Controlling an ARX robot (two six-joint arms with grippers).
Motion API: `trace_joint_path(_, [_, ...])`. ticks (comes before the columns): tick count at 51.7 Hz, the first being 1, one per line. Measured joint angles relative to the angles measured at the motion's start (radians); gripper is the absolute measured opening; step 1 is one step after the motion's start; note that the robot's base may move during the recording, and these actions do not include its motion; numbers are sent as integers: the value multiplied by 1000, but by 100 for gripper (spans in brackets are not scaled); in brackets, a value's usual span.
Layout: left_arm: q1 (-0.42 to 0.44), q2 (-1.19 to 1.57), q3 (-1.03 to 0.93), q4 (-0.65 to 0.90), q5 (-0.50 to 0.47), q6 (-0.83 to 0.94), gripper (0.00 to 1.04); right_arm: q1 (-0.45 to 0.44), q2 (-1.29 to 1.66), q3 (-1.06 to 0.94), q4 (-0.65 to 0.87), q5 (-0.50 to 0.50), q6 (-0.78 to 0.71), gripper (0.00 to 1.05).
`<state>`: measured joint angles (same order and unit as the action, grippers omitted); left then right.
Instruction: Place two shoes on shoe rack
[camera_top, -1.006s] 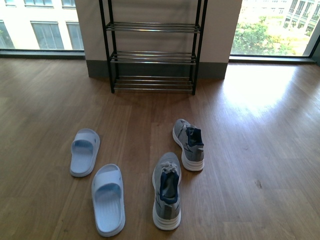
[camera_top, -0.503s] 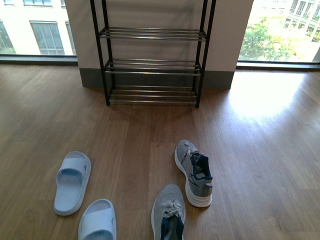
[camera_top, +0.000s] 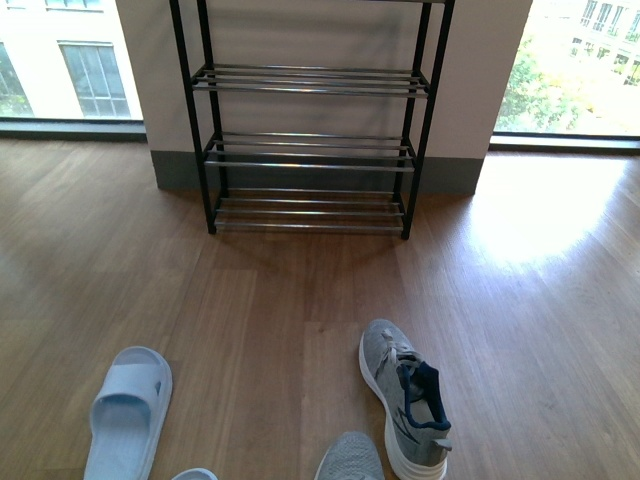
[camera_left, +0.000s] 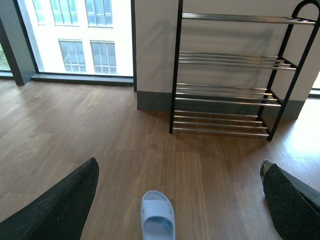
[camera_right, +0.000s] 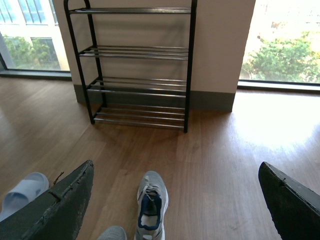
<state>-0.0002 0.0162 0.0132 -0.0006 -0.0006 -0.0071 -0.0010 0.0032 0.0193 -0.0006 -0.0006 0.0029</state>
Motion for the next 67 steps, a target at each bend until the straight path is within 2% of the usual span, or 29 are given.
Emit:
trace_joint_path(7, [0,0,0,0,0,0,95,0,0,0,-1,0,0,96])
trace_joint_path(11, [0,0,0,0,1,0,95,-50,120,23,-27,-77,-35,96])
trace_joint_path(18, [0,0,0,0,0,0,95,-130,488,45,153,-140,-103,96])
trace_joint_path(24, [0,0,0,0,1,0,95,-143,990,85,436,-151,-203,96])
trace_joint_path(30, [0,0,0,0,1,0,95,-127,1468,161,606,-151,-269,96])
trace_joint_path(35, [0,0,0,0,1,0,95,-103,1767,232,634,-159,-268,96])
trace_joint_path(43, [0,0,0,0,1,0,95,-62,2028,327,634,-175,-236,96])
trace_joint_path(57, [0,0,0,0,1,0,95,35,2289,475,597,-237,-167,96])
trace_joint_path(67, [0,0,0,0,1,0,95,81,2399,567,597,-241,-28,96])
